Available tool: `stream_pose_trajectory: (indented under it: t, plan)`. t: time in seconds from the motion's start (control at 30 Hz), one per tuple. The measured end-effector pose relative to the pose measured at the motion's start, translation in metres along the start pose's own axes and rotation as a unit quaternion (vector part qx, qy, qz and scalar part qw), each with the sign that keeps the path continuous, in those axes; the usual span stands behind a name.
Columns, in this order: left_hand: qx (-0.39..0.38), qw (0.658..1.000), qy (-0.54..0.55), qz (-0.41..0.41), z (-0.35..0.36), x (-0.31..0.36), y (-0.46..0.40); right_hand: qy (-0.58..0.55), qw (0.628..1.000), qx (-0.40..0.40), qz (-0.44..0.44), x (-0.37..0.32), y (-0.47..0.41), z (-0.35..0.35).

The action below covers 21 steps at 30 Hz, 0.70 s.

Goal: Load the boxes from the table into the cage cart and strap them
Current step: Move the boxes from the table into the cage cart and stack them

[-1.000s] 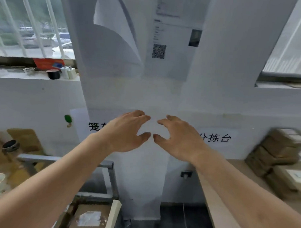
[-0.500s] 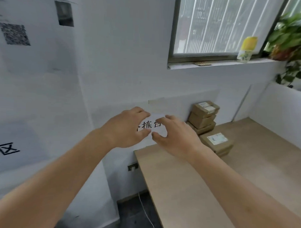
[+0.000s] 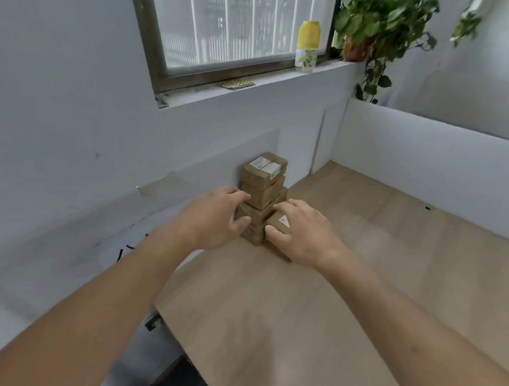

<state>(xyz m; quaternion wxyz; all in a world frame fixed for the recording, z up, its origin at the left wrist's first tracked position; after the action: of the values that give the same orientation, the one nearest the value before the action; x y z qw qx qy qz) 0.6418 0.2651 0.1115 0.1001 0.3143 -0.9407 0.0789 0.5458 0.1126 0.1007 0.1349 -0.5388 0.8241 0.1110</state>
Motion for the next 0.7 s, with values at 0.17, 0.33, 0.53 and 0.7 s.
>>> stream_pose_trajectory:
  t: [0.17, 0.33, 0.53, 0.7]
  plan:
    - [-0.025, 0.998, 0.011, 0.06, 0.03, -0.04, -0.085, -0.005, 0.996, -0.008, 0.084, 0.022, -0.077, 0.033]
    - [-0.055, 0.994, 0.003, 0.095, 0.068, -0.087, -0.17, -0.026, 0.984, -0.034, 0.174, 0.043, -0.156, 0.084]
    - [0.006, 0.995, -0.029, 0.097, 0.094, -0.129, -0.246, -0.033, 0.963, -0.06, 0.26, 0.076, -0.226, 0.142]
    - [0.011, 0.999, -0.012, 0.049, 0.124, -0.15, -0.283, -0.014, 0.937, -0.065, 0.342, 0.106, -0.262, 0.199]
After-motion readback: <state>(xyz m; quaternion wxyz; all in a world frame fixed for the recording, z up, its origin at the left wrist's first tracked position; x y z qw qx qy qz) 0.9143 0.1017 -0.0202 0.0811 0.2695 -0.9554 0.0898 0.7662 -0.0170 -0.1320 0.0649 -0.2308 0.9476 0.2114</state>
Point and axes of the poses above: each hand's wrist, its own y-axis away from the middle knuckle, its own z-axis out of the palm, x = y × z, the point moved 5 cm from there along -y, towards the middle knuckle, and after that the axes turned 8 degrees about z, right-handed, at the moved point
